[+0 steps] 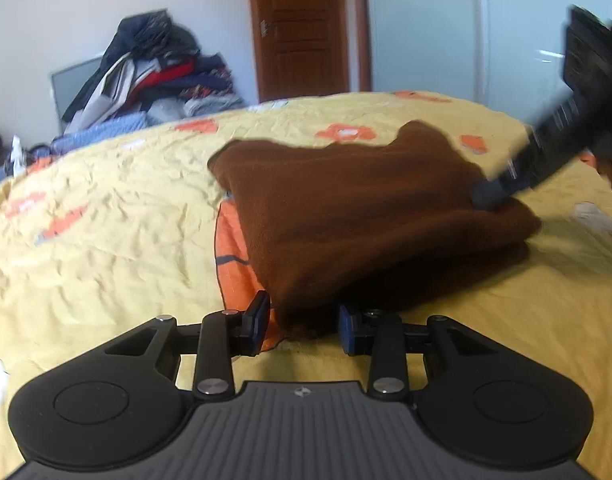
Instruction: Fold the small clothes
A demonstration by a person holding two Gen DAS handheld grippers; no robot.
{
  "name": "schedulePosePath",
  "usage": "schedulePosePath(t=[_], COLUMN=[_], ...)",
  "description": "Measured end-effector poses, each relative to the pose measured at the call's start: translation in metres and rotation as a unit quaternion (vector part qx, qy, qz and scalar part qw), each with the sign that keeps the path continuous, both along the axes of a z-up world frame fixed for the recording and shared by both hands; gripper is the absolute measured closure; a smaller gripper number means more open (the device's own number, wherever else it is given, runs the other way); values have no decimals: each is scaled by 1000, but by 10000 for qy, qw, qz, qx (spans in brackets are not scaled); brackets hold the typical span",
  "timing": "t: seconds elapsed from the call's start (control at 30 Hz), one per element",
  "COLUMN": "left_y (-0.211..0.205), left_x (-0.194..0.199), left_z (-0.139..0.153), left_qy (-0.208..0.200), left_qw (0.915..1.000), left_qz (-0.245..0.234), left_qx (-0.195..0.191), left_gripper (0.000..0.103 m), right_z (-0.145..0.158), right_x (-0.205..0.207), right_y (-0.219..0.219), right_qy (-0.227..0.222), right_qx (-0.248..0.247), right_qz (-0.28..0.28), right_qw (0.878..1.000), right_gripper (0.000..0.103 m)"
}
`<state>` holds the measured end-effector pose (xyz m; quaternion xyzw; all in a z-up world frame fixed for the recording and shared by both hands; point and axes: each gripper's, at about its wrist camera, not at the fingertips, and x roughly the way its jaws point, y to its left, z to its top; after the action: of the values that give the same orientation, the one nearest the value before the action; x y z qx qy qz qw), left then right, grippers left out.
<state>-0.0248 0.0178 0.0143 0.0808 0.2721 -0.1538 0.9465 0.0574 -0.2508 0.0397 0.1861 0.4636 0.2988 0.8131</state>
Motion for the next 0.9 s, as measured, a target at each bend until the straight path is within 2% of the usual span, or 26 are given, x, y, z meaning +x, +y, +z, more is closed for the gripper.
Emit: schedulePosePath(t=[0.03, 0.07, 0.1, 0.13, 0.27, 0.37, 0.4, 0.43, 0.53, 0.6, 0.67, 0.7, 0.73, 0.83, 0.9], left_y=[4, 7, 9, 9, -7, -23, -27, -32, -27, -22, -22, -23, -23, -21, -22], left_x=[-7, -12, -16, -19, -2, 15, 20, 27, 29, 31, 33, 33, 33, 34, 35], left_z=[5, 9, 14, 17, 17, 1, -6, -9, -8, -8, -9, -9, -9, -10, -11], left_qy=[-86, -158, -241, -346, -586, -527, -443, -227, -183, -118, -78, -75, -73, -36, -8], left_qw=[9999, 9996, 9991, 9986, 9970, 9972, 9979, 9986, 9985, 9982, 9981, 9980, 9980, 9975, 9974], left_qz=[-98, -194, -274, -343, -467, -498, -466, -482, -479, -479, -483, -497, -514, -568, -578], left_qx=[-81, -150, -193, -217, -189, -185, -114, -2, -214, -355, -377, -373, -372, -416, -437], left_gripper=[68, 68, 68, 67, 66, 66, 60, 59, 54, 53, 51, 49, 48, 45, 43], right_z=[11, 23, 33, 42, 51, 47, 45, 40, 22, 10, 3, 3, 4, 24, 31], right_x=[-2, -4, -3, 1, 43, 87, 100, 111, 140, 149, 153, 154, 154, 154, 161], right_y=[-5, -11, -15, -19, -23, -1, 12, 25, 58, 70, 73, 76, 80, 77, 69], right_qy=[-186, -433, -611, -780, -842, -627, -585, -557, -449, -328, -271, -257, -277, -704, -869], right_qx=[149, 210, 219, 225, 304, 319, 155, -65, -922, -1162, -1120, -1191, -1311, -1440, -1243], right_qz=[-72, -208, -332, -457, -785, -556, -393, -238, 155, 251, 414, 516, 588, 540, 363], right_qw=[9997, 9986, 9973, 9956, 9929, 9960, 9974, 9981, 9946, 9924, 9925, 9912, 9892, 9856, 9878], right_gripper=[45, 33, 14, 9, 10, 12, 12, 12, 14, 18, 34, 66, 87, 87, 88])
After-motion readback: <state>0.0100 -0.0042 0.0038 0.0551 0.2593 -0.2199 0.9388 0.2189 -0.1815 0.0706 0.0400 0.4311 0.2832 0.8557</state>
